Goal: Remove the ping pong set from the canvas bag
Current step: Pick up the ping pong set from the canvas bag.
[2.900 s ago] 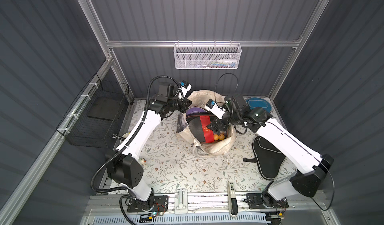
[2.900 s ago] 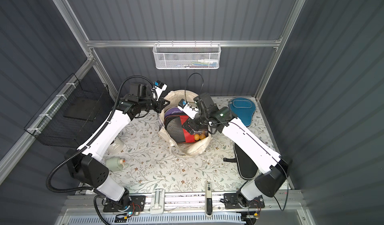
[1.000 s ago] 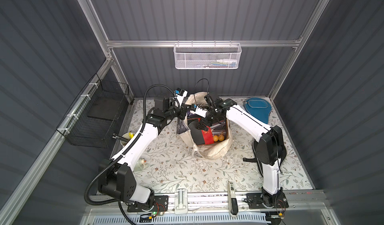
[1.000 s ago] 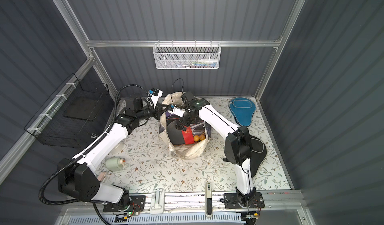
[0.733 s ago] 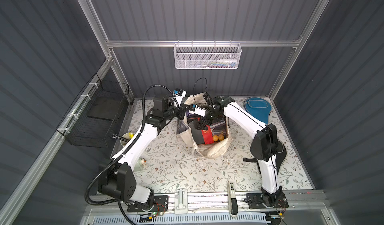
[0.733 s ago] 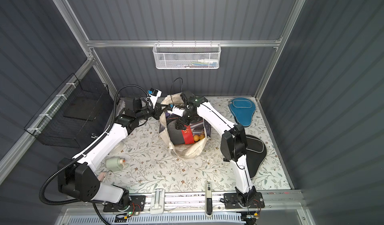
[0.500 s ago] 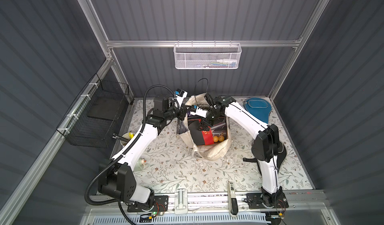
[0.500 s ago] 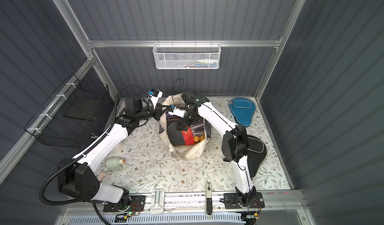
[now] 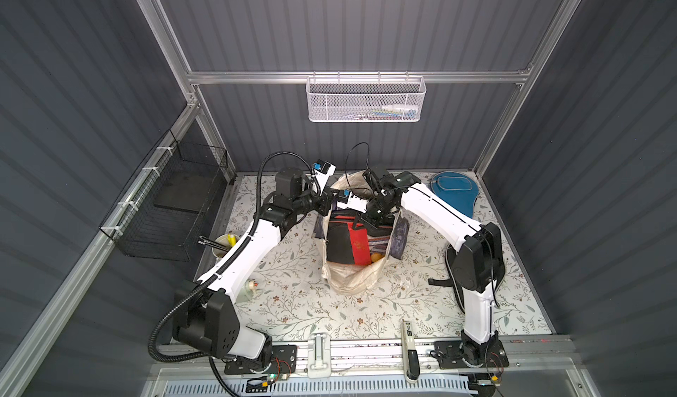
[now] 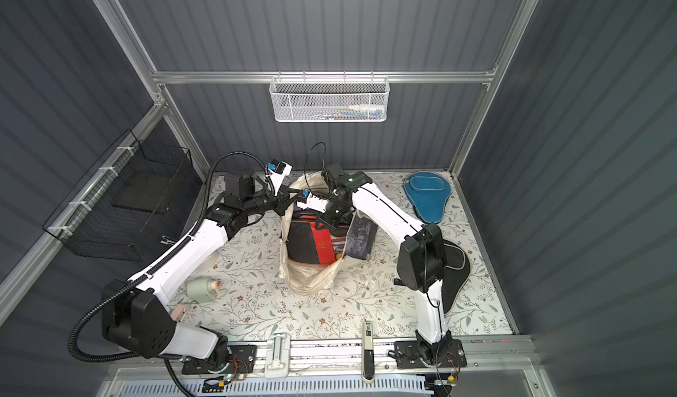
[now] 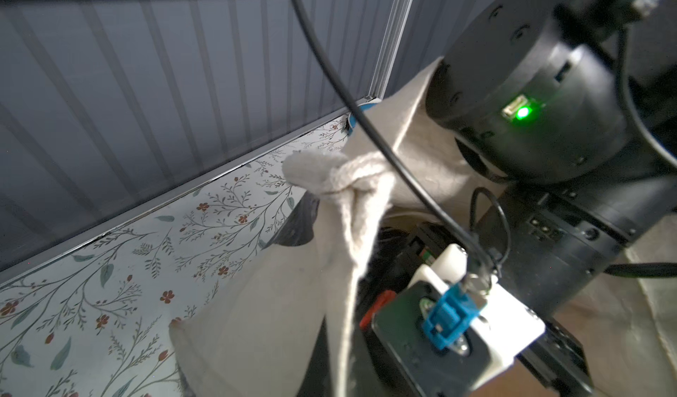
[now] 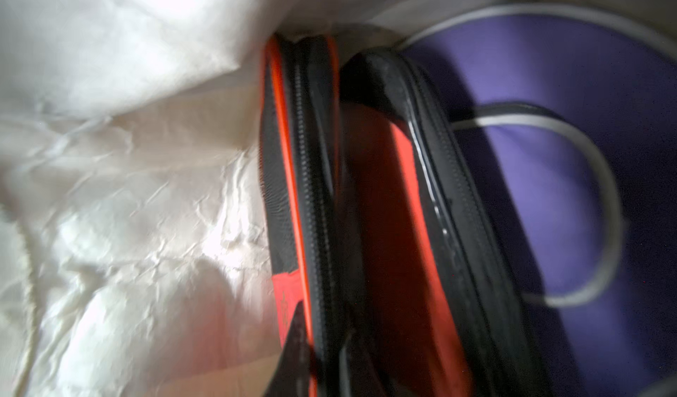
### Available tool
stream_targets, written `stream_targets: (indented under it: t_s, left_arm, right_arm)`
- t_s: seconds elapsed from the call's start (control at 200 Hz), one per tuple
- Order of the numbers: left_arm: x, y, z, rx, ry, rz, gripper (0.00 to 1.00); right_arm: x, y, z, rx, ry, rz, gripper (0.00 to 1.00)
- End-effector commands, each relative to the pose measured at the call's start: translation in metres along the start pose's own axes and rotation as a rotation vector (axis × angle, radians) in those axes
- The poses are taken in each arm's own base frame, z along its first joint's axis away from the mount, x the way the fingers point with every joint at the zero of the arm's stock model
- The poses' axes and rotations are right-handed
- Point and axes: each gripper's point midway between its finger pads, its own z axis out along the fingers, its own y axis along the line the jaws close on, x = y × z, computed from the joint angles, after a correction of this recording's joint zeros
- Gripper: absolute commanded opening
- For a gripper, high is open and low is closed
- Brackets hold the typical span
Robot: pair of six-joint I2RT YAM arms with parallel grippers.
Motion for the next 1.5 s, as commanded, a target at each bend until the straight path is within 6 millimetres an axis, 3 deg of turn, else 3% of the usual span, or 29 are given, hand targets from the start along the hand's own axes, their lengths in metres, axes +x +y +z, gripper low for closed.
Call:
stream_targets:
  t_s: [0.0,0.145,0.365,0.375,0.41,0.55,0.875,1.126,1.211,1.281,1.416,1.496]
  left_arm:
    - [-0.018,0.004,-0.025,-0.092,-0.018,0.045,0.00]
    - [-0.017,0.025,-0.033,-0.222,0.040,0.024,0.00]
    - [-0.012,0.041,-0.035,-0.299,0.099,-0.008,0.00]
    - [-0.023,0.040,-0.037,-0.302,0.076,0.000,0.00]
    - [-0.027,0.041,-0.038,-0.305,0.073,-0.001,0.00]
    - [-0.025,0.042,-0.033,-0.297,0.094,-0.024,0.00]
    - [-0.025,0.035,-0.021,-0.220,0.112,-0.060,0.00]
    - [-0.023,0.032,-0.014,-0.189,0.120,-0.077,0.00]
    - [-0.022,0.032,-0.012,-0.186,0.122,-0.080,0.00]
    - [-0.022,0.031,-0.011,-0.180,0.121,-0.081,0.00]
    - [-0.022,0.031,-0.007,-0.169,0.121,-0.085,0.00]
    - [-0.021,0.031,-0.006,-0.166,0.122,-0.085,0.00]
  right_arm:
    - [0.020,0.015,0.006,-0.058,0.088,0.070,0.00]
    - [0.010,0.021,-0.021,-0.009,0.030,0.019,0.00]
    - [0.000,0.025,-0.066,0.103,-0.075,-0.035,0.00]
    - [0.000,0.024,-0.067,0.109,-0.080,-0.037,0.00]
    - [0.000,0.023,-0.074,0.135,-0.093,-0.037,0.00]
    - [-0.003,0.007,-0.098,0.300,-0.156,-0.054,0.00]
    - [-0.041,-0.016,-0.159,0.600,-0.397,-0.122,0.00]
    - [-0.056,-0.028,-0.189,0.773,-0.469,-0.183,0.00]
    - [-0.057,-0.026,-0.195,0.823,-0.498,-0.214,0.00]
    - [-0.055,-0.024,-0.188,0.823,-0.487,-0.242,0.00]
    - [-0.040,-0.025,-0.154,0.774,-0.421,-0.230,0.00]
    - [-0.030,-0.024,-0.134,0.719,-0.403,-0.201,0.12]
